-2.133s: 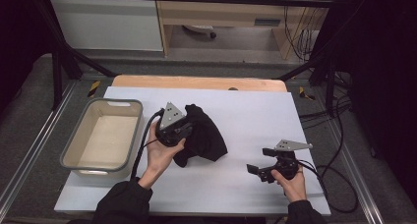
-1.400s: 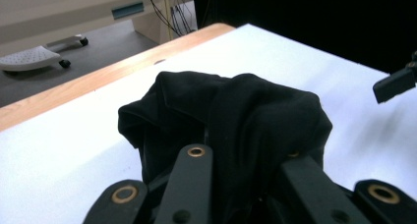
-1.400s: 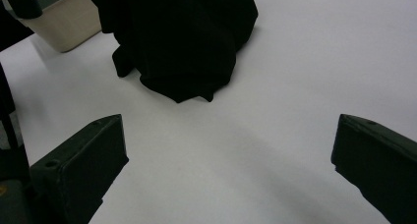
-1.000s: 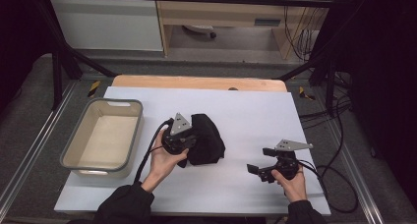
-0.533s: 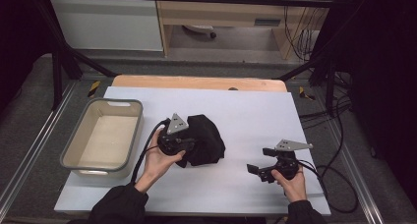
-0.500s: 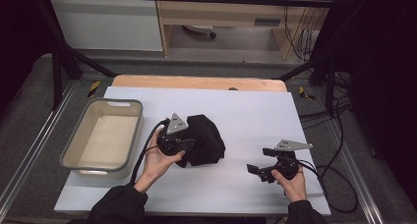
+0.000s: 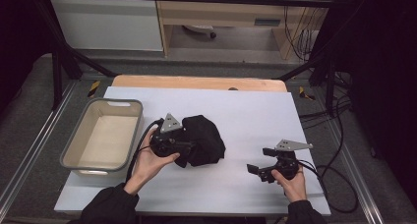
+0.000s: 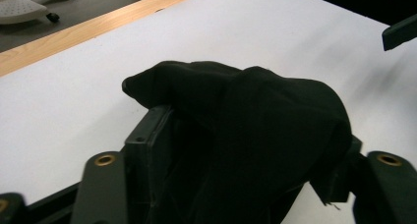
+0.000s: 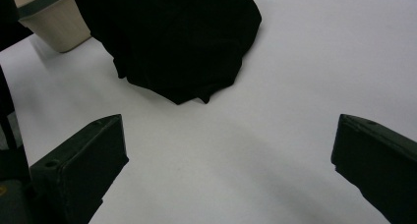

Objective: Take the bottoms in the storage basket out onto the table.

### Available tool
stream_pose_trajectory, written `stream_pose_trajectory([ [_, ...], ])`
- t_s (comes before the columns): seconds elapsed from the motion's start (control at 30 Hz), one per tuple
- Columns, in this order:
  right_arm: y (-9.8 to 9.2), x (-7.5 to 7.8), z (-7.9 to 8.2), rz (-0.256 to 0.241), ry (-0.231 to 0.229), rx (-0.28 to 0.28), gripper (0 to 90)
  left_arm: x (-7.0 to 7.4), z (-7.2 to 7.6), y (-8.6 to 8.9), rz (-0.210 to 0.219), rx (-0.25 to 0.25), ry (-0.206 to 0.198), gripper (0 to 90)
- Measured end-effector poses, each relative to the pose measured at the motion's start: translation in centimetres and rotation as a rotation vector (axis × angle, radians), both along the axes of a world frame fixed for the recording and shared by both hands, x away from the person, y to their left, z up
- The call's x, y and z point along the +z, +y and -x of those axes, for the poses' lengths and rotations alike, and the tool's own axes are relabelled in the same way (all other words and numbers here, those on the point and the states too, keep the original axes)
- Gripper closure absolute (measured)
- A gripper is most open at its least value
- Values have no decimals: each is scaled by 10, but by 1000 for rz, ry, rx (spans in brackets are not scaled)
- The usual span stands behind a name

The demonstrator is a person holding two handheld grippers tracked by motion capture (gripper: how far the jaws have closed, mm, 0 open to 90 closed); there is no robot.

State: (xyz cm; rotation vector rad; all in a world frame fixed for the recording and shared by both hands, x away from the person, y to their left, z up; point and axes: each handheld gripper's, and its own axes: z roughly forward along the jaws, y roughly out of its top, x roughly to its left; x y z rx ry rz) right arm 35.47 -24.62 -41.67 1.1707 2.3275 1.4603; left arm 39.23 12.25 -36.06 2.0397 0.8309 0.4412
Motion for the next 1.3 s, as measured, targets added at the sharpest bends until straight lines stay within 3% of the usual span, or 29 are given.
stream_pose_trajectory([
  [0.13,0,0,0,-1,0,0,7,3,1,3,-7,-5,16,278],
  [0.63,0,0,0,-2,1,0,7,18,6,15,0,1,5,187],
  [0.97,0,0,0,-1,1,-1,7,18,10,31,-15,16,29,103],
  [1.3,0,0,0,1,1,-1,7,16,15,54,-18,53,36,78],
])
